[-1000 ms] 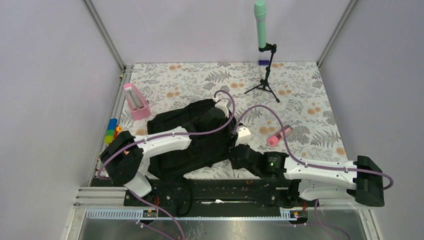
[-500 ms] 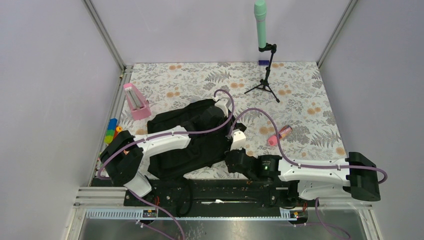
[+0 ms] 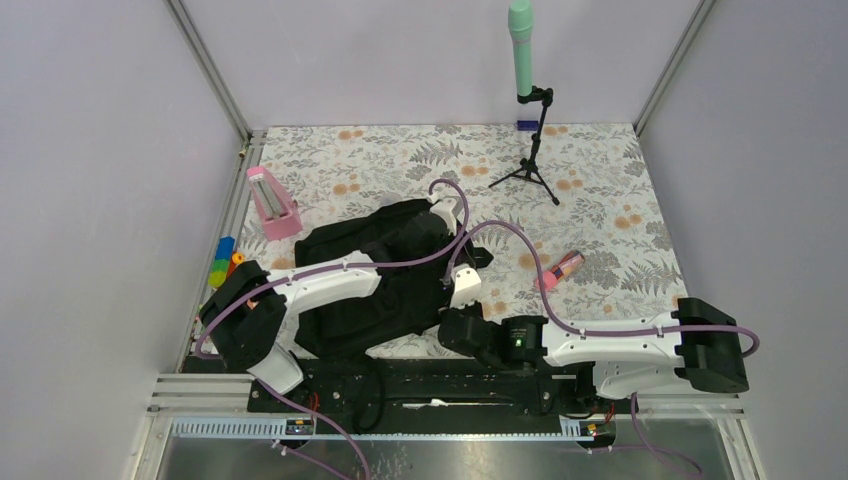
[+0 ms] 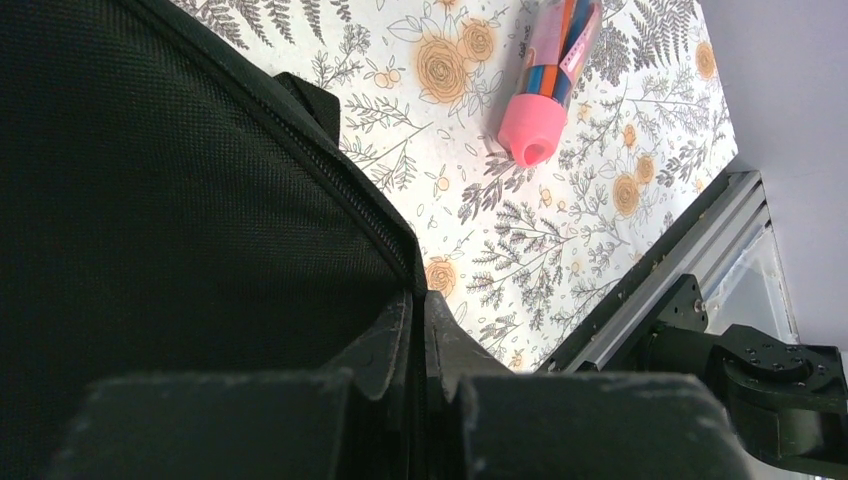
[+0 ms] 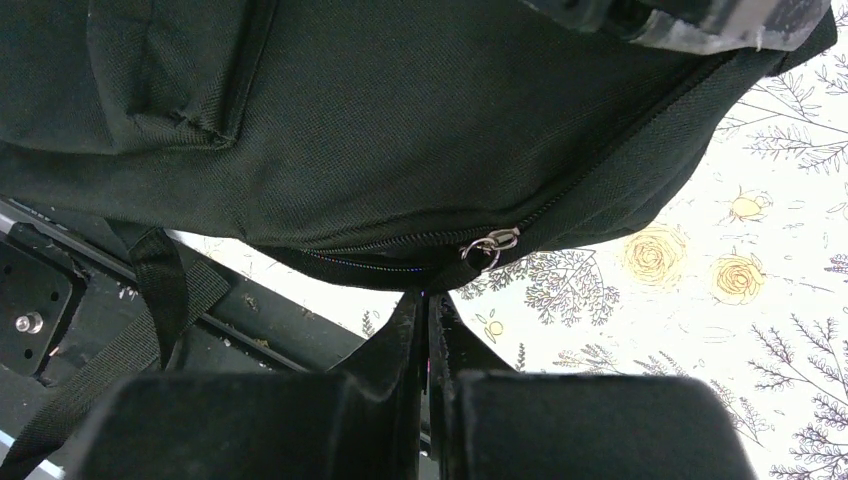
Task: Pack the student bag
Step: Zip the student bag at the center of the board.
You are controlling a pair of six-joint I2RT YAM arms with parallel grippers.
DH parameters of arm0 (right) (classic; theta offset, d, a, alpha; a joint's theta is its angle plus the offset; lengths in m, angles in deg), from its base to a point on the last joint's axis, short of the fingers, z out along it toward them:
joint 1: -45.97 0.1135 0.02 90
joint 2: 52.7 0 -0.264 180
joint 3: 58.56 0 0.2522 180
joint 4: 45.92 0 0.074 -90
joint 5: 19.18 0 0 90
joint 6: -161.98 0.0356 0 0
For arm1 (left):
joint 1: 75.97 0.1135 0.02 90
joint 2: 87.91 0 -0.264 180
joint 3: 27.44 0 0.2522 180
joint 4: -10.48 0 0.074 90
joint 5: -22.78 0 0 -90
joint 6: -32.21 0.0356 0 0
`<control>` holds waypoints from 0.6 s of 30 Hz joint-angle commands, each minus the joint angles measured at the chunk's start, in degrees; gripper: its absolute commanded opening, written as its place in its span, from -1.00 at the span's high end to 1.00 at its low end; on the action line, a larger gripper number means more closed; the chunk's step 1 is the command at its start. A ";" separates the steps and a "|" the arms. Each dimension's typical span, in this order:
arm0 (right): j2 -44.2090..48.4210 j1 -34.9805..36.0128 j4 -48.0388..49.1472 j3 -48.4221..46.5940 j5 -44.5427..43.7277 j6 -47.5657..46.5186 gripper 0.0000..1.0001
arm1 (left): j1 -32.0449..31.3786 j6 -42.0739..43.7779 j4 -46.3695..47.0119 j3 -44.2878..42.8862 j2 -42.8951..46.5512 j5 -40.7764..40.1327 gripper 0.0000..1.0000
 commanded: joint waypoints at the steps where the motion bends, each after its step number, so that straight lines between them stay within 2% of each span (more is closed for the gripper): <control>1: -1.43 5.60 7.69 -4.97 9.18 3.20 1.00 | 2.27 1.07 13.86 -3.44 0.65 -6.01 1.00; 5: 0.34 5.66 4.77 -4.65 5.30 3.41 1.00 | 2.28 2.51 14.01 -2.52 1.80 -5.21 1.00; 7: 2.16 5.58 0.97 -4.66 0.24 3.46 0.95 | 2.28 4.49 14.55 -1.84 3.07 -3.03 1.00; 9: 3.88 4.99 -4.36 -5.42 -3.93 3.24 0.57 | 2.30 7.15 14.57 -1.68 4.25 0.13 1.00; 10: 4.66 4.41 -6.52 -5.83 -5.03 2.45 0.43 | 2.33 7.79 14.48 -1.44 5.05 1.19 0.89; 12: 6.63 2.71 -10.36 -6.09 -6.46 1.13 0.03 | 2.20 8.77 15.05 0.00 7.30 1.94 0.39; 13: 7.76 1.89 -10.75 -5.67 -6.21 0.28 -0.08 | 2.18 9.29 15.42 0.71 8.74 1.69 0.21; 15: 10.09 -0.33 -11.30 -4.51 -4.82 -0.35 -0.23 | 2.22 10.24 15.23 2.18 11.91 -0.26 -0.16; 18: 13.94 -3.98 -11.24 -2.02 -2.65 -0.27 -0.38 | 2.20 11.69 13.11 3.86 16.63 -4.17 -0.43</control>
